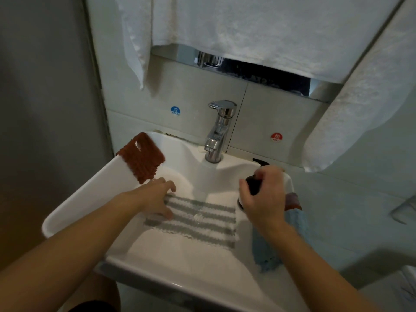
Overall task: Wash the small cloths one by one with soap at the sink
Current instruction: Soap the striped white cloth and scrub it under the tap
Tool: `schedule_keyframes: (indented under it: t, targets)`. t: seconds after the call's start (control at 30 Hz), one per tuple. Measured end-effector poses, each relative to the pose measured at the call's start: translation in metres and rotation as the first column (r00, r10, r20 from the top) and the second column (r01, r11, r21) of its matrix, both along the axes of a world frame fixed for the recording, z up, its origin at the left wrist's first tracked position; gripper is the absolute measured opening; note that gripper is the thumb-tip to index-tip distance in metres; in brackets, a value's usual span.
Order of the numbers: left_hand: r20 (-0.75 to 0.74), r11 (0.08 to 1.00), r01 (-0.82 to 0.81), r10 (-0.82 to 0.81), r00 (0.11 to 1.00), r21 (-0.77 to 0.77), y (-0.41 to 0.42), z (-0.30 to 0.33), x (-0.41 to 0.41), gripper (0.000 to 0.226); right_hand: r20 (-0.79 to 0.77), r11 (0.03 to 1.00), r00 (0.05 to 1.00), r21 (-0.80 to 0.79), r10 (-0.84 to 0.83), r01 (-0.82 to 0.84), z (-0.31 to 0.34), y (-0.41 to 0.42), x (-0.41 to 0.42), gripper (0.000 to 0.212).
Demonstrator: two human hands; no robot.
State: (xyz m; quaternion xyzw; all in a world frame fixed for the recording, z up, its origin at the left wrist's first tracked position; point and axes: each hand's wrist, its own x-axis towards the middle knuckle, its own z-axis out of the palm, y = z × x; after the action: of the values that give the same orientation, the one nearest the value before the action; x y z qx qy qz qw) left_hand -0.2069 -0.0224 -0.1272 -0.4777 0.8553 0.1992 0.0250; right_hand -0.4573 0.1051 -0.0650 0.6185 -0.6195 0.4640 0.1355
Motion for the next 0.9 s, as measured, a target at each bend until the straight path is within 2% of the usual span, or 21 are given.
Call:
schedule_keyframes:
  t: [0.03,0.07,0.1,0.13,0.2,0.27,0.33,0.47,0.53,0.6,0.67,0.7,0.73,0.8,0.87,0.9]
  targets:
    - [0.012,1.0,0.0,0.0,1.0,-0.003,0.001,0.0,-0.001,0.075,-0.087,0.988,0.99,0.117,0.109,-0.098,-0.001,0.0,0.008,0.021]
    - [0.039,1.0,0.012,-0.012,0.999,-0.006,0.002,-0.001,-0.002,0.076,-0.131,0.941,0.971,0.304,0.198,-0.151,-0.006,-0.002,0.015,0.014]
    - [0.069,1.0,0.029,-0.028,0.997,-0.006,0.003,-0.001,-0.002,0.076,-0.141,0.853,0.957,0.5,0.253,-0.152,-0.014,-0.006,0.019,0.016]
    - [0.09,0.999,0.045,-0.044,0.995,-0.004,0.005,-0.001,-0.003,0.077,-0.151,0.745,0.954,0.66,0.261,-0.099,-0.023,-0.01,0.021,0.027]
    - [0.091,0.999,0.044,-0.046,0.995,0.028,0.008,-0.001,-0.004,0.077,-0.198,0.542,0.956,0.839,0.219,0.05,-0.042,-0.017,0.023,0.047]
    - [0.073,0.995,0.022,-0.03,0.997,0.1,0.011,0.0,-0.007,0.07,-0.297,0.438,0.936,0.879,0.191,0.19,-0.056,-0.018,0.023,0.055]
    - [0.088,0.987,0.024,-0.038,0.995,0.159,0.013,0.0,-0.01,0.06,-0.375,0.417,0.909,0.866,0.18,0.274,-0.065,-0.017,0.024,0.053]
    - [0.089,0.976,0.052,-0.072,0.993,0.212,0.016,0.003,-0.01,0.044,-0.252,0.325,0.954,0.927,0.164,0.189,-0.065,-0.019,0.023,0.039]
    - [0.072,0.974,0.072,-0.09,0.993,0.216,0.014,0.006,-0.007,0.03,-0.097,0.329,0.988,0.943,0.117,0.054,-0.059,-0.023,0.019,0.025]
    - [0.002,0.975,0.073,-0.075,0.997,0.208,0.011,0.009,-0.004,0.021,0.182,0.36,0.983,0.916,0.021,-0.177,-0.053,-0.023,0.015,0.023]
    - [-0.142,0.974,0.028,0.004,0.99,0.224,0.01,0.015,-0.006,0.027,0.459,0.437,0.887,0.81,-0.059,-0.39,-0.049,-0.024,0.019,0.024]
    - [-0.259,0.962,-0.01,0.084,0.962,0.273,0.012,0.019,-0.011,0.028,0.574,0.501,0.814,0.731,-0.085,-0.463,-0.047,-0.024,0.024,0.021]
    - [-0.387,0.929,-0.045,0.197,0.901,0.368,0.016,0.024,-0.018,0.028,0.669,0.567,0.737,0.647,-0.1,-0.51,-0.045,-0.026,0.03,0.02]
    - [-0.56,0.818,-0.056,0.439,0.703,0.572,0.024,0.032,-0.035,0.035,0.805,0.671,0.584,0.488,-0.1,-0.558,-0.04,-0.03,0.045,0.02]
    - [-0.618,0.767,-0.115,0.587,0.523,0.631,0.027,0.035,-0.053,0.045,0.869,0.733,0.489,0.38,-0.073,-0.565,-0.035,-0.036,0.061,0.024]
    - [-0.645,0.763,-0.182,0.628,0.436,0.62,0.029,0.037,-0.061,0.044,0.875,0.753,0.482,0.354,-0.056,-0.554,-0.032,-0.038,0.069,0.025]
